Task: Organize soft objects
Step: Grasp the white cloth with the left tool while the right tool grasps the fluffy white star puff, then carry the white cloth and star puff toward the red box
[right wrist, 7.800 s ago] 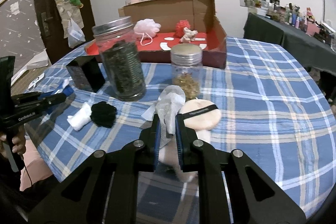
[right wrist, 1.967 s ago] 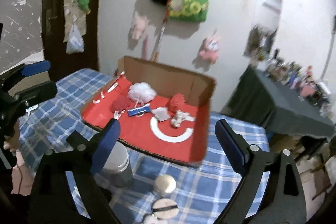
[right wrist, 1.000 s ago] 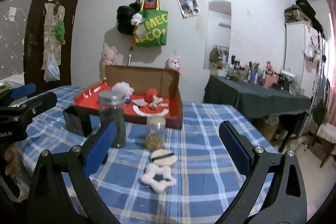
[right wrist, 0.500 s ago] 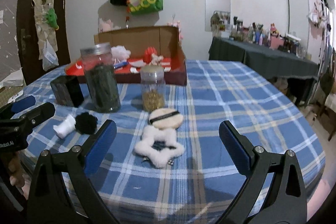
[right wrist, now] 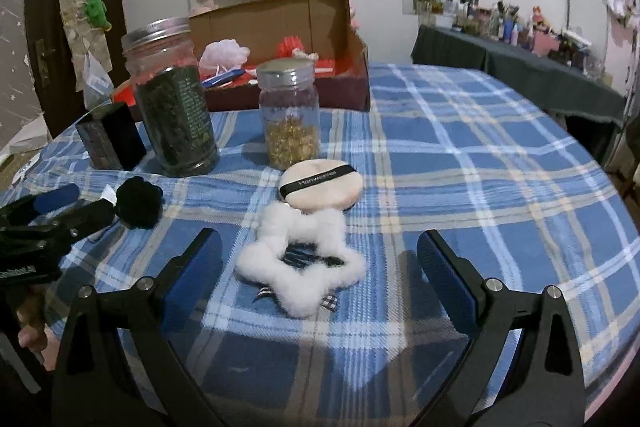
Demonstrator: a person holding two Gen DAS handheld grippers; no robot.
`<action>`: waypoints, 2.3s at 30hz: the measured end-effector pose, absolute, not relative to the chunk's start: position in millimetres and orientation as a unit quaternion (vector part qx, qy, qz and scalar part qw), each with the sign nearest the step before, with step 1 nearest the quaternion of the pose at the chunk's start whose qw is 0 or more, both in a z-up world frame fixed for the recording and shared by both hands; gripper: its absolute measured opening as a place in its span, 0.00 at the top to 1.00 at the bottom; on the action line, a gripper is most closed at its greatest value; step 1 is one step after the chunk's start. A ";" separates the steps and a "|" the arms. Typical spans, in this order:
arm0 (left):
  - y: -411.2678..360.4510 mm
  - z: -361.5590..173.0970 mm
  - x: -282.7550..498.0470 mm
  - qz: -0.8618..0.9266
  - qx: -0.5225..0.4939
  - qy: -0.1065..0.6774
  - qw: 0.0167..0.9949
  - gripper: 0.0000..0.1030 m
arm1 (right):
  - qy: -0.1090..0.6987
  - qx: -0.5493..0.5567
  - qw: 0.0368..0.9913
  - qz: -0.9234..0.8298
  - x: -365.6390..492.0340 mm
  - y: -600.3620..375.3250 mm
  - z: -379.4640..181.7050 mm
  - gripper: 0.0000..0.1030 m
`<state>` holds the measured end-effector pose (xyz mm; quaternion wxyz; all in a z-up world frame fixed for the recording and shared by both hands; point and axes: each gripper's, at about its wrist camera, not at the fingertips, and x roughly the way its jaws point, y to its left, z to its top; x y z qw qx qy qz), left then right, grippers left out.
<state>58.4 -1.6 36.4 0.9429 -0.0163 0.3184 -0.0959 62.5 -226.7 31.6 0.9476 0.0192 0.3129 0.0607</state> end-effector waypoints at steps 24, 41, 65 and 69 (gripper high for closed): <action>-17.7 43.4 58.9 -0.173 -0.007 0.331 0.928 0.82 | 0.292 0.015 0.943 0.162 55.3 -195.9 45.0 0.44; -22.6 58.3 55.2 -0.194 -0.001 0.312 0.930 0.82 | 0.282 0.013 0.939 0.197 63.8 -176.3 55.0 0.44; 18.6 55.2 57.7 -0.152 -0.017 0.324 0.934 0.82 | 0.300 0.033 0.941 0.151 65.2 -215.5 50.4 0.44; 40.0 55.6 60.0 -0.127 -0.022 0.329 0.935 0.82 | 0.302 0.030 0.944 0.129 66.6 -229.8 53.4 0.44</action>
